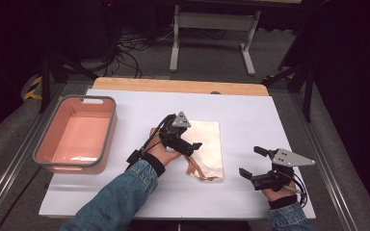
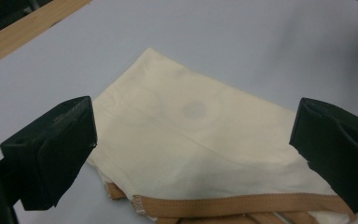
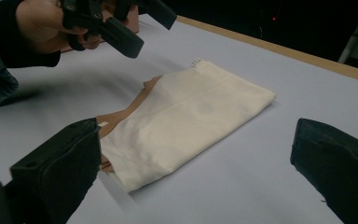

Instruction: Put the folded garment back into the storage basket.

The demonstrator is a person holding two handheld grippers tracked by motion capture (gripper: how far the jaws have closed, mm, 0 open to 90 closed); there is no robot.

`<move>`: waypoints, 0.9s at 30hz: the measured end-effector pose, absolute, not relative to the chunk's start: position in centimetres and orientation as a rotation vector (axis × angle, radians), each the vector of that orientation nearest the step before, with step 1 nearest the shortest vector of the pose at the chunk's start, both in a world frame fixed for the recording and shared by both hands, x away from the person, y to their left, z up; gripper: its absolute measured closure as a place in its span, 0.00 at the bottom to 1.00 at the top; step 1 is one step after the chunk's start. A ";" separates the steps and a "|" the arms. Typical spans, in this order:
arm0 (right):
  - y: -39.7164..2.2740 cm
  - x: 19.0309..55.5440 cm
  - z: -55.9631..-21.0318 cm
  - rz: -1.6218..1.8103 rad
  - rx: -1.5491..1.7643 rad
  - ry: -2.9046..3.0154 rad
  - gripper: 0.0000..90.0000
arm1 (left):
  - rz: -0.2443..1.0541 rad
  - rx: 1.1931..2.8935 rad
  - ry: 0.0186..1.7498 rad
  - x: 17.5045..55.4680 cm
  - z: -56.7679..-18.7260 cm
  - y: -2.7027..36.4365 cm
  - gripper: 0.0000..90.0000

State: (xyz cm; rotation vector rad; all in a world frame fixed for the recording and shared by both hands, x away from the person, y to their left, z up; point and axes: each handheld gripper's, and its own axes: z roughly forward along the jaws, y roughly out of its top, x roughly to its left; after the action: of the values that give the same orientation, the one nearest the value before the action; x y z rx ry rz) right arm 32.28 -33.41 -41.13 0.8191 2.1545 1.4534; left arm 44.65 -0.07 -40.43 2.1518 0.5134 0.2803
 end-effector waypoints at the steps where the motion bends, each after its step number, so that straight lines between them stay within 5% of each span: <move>1: -33.4 32.3 -41.1 1.452 0.818 2.154 0.03 | 0.279 2.164 0.524 44.9 -40.6 -0.3 0.02; 27: -33.4 32.2 -41.2 1.455 0.813 2.160 0.03 | 0.234 2.365 0.739 49.3 -44.2 -2.0 0.02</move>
State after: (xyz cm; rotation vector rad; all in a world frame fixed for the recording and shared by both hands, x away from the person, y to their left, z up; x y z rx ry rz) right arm 32.16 -33.43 -41.16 0.8130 2.1601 1.4548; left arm 49.34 -2.02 -44.15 2.3646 0.7388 0.2342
